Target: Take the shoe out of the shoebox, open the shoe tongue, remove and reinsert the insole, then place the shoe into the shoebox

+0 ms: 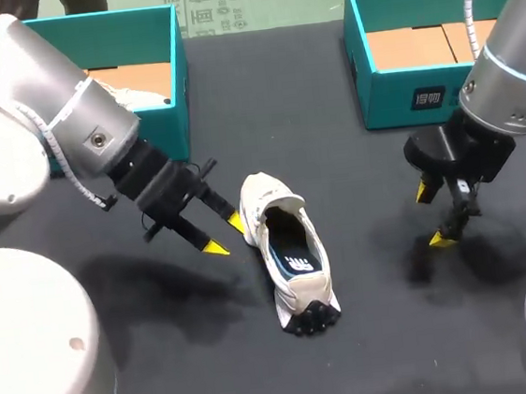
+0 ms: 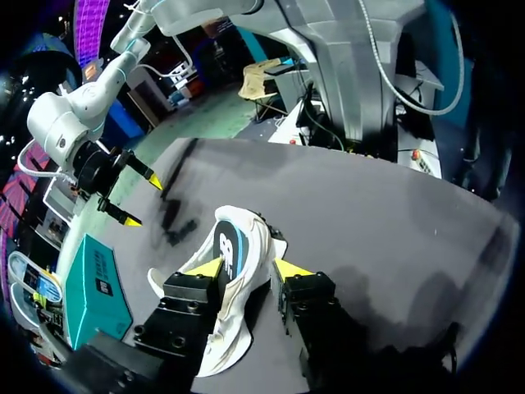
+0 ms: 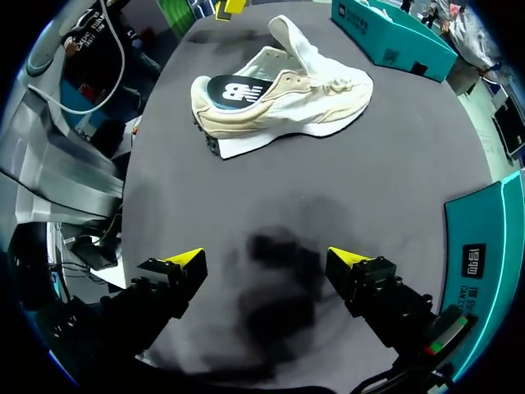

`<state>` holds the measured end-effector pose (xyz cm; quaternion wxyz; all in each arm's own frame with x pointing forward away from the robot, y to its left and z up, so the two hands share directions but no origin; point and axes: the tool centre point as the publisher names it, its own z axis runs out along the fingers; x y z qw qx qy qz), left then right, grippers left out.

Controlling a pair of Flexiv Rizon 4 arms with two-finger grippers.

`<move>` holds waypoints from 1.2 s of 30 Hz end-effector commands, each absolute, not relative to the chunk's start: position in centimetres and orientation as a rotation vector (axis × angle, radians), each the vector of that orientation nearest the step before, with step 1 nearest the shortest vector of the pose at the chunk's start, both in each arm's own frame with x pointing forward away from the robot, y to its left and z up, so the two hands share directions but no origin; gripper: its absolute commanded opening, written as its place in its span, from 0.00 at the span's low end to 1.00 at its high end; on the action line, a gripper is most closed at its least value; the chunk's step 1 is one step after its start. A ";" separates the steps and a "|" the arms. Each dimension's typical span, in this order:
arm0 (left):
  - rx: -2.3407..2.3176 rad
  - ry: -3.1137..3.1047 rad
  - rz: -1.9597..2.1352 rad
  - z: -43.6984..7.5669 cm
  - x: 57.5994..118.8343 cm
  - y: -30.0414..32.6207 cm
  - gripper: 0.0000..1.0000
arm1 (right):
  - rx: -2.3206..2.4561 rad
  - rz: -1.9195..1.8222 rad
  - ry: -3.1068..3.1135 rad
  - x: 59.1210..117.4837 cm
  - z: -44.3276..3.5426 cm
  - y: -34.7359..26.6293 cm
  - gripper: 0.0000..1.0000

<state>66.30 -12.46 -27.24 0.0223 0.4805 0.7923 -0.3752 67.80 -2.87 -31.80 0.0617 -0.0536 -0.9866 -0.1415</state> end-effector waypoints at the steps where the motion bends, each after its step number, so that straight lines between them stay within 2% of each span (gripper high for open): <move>1: 1.705 2.565 -1.043 -26.2 66.6 -12.2 0.33 | -0.113 -0.464 -2.983 66.6 -30.6 -5.1 1.00; 2: 1.739 2.569 -1.030 -26.0 66.6 -12.1 0.27 | -0.113 -0.468 -2.971 66.5 -30.7 -5.3 1.00; 5: 1.870 2.562 -1.023 -25.5 66.7 -11.3 0.00 | -0.113 -0.468 -2.971 66.5 -30.7 -5.3 1.00; 20: 1.920 2.590 -1.039 -25.2 67.0 -10.4 0.00 | -0.113 -0.468 -2.971 66.5 -30.7 -5.3 1.00; 27: 2.369 2.420 -0.695 -25.0 66.8 -12.3 0.00 | -0.113 -0.468 -2.971 66.5 -30.7 -5.3 1.00; 29: 2.375 2.459 -0.534 -25.1 67.0 -12.9 0.00 | -0.113 -0.468 -2.971 66.5 -30.7 -5.3 1.00; 36: 2.375 2.459 -0.534 -25.1 67.0 -12.9 0.00 | -0.113 -0.468 -2.971 66.5 -30.7 -5.3 1.00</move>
